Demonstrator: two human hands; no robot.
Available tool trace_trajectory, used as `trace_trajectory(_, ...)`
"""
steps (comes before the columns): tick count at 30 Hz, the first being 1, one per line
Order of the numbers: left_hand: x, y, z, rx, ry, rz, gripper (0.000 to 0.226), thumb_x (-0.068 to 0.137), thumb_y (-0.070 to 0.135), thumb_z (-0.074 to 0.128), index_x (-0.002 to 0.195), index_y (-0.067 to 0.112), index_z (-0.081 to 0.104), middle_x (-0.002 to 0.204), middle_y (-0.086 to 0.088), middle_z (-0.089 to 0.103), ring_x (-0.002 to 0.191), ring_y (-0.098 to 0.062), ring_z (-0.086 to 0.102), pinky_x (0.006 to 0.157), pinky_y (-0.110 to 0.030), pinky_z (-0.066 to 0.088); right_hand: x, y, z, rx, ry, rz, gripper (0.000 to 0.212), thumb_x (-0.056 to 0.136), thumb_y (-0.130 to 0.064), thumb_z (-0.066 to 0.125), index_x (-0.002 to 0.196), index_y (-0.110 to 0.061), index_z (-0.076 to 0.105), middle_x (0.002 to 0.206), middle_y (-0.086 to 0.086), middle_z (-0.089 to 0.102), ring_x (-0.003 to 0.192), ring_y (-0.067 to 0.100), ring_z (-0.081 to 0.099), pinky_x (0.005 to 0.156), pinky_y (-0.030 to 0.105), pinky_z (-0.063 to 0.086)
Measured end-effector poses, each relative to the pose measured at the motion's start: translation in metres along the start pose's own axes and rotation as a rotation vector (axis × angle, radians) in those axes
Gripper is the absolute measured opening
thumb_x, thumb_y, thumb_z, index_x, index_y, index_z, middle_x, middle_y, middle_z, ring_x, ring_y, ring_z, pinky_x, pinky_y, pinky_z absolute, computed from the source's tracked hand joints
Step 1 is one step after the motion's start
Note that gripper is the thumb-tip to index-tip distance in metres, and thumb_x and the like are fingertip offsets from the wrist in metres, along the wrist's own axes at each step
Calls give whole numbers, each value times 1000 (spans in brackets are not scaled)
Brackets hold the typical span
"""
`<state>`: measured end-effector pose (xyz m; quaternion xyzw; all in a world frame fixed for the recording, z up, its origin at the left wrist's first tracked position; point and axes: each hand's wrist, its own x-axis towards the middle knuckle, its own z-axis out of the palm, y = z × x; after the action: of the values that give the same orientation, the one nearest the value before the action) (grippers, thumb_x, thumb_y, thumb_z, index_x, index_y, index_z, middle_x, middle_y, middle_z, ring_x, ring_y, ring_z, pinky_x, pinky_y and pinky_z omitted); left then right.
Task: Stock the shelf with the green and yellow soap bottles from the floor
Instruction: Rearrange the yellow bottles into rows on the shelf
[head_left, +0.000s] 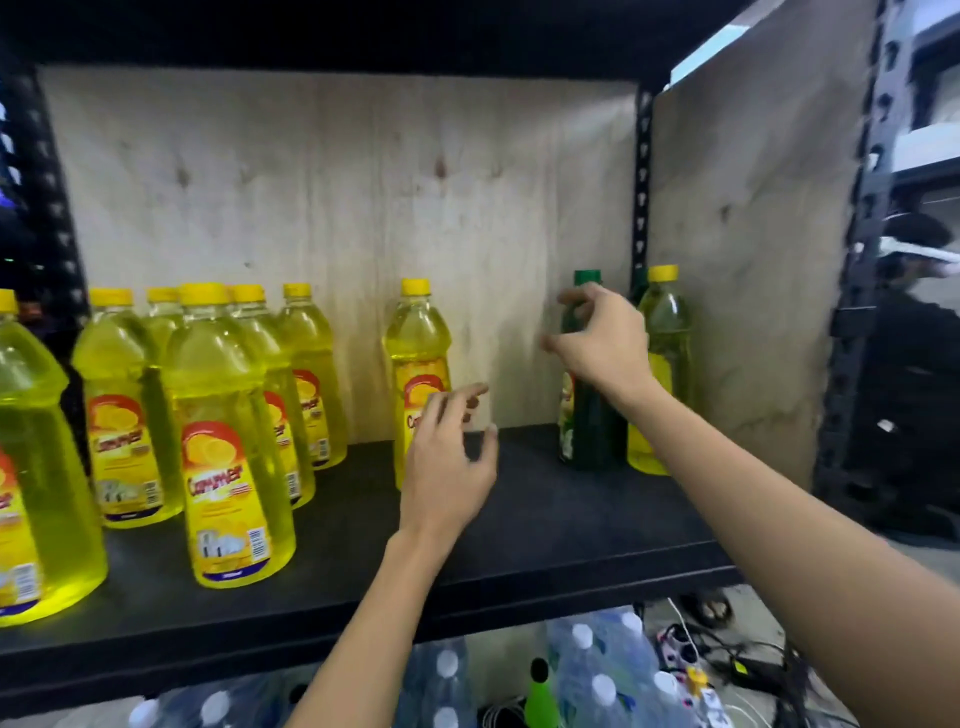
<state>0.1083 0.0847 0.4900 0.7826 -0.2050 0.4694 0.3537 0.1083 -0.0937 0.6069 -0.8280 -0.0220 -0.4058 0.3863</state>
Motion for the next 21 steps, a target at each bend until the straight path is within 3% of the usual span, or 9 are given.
trace_trajectory(4,5,57,63,-208,-240,-135,35,86,29,70,120,29,61,110,8,63,97,-10,63,87,-33,55,15,45,-49,-101,117,84,55,72,-34,81,122,-19,61,118,12,63,115,31,55,95,36,45)
trace_trajectory(8,11,95,124,-356,-427,-354,57,84,31,78,135,21,54,120,3,65,107,-15,64,93,-32,53,33,73,-70,-71,120,193,72,71,-37,84,133,-17,51,130,15,58,125,33,50,101,38,42)
trace_trajectory(10,11,106,150,-388,-460,-435,70,83,32,79,143,17,46,129,-1,62,117,-20,60,93,-28,48,42,79,-73,-22,53,235,82,70,-40,86,139,-17,46,137,13,55,127,31,51,103,39,44)
trace_trajectory(13,5,115,177,-413,-456,-632,93,83,36,78,155,12,24,146,-10,48,133,-28,48,106,-36,44,52,86,-71,-10,-7,246,92,68,-42,88,143,-17,41,144,10,51,131,30,49,104,38,43)
trace_trajectory(21,2,113,202,-302,-483,-656,78,88,30,74,151,15,31,140,-13,48,127,-33,50,103,-44,47,62,104,-62,7,-19,158,80,69,-39,87,138,-17,53,136,5,59,123,26,57,100,41,51)
